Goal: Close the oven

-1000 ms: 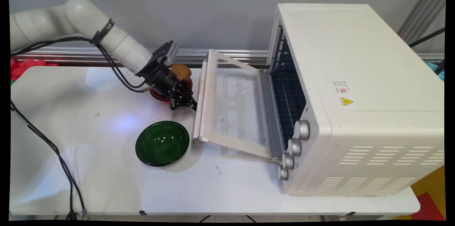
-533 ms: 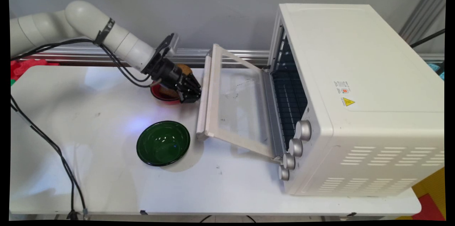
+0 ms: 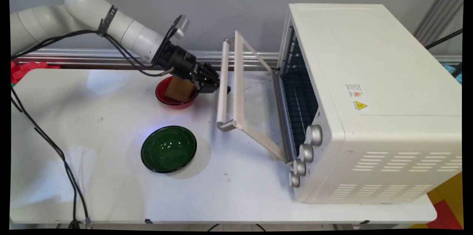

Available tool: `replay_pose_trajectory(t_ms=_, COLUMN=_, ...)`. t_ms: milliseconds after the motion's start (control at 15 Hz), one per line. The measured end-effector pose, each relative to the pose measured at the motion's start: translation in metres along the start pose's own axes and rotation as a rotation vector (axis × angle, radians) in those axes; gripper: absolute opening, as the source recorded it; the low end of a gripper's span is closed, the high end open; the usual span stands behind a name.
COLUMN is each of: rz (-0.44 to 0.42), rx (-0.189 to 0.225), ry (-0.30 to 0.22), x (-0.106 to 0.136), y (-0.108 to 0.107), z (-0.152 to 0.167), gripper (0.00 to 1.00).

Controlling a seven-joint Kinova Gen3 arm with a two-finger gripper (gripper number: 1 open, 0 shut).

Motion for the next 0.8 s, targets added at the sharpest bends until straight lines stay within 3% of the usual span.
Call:
replay_pose_trajectory(t_ms=400, rz=-0.009, rx=-0.007, ry=0.086, x=0.027, y=0.003, z=0.005, gripper=0.00)
replay_pose_trajectory(t_ms=800, rz=-0.009, rx=0.001, ry=0.128, x=0.044, y=0.005, z=0.009, gripper=0.00)
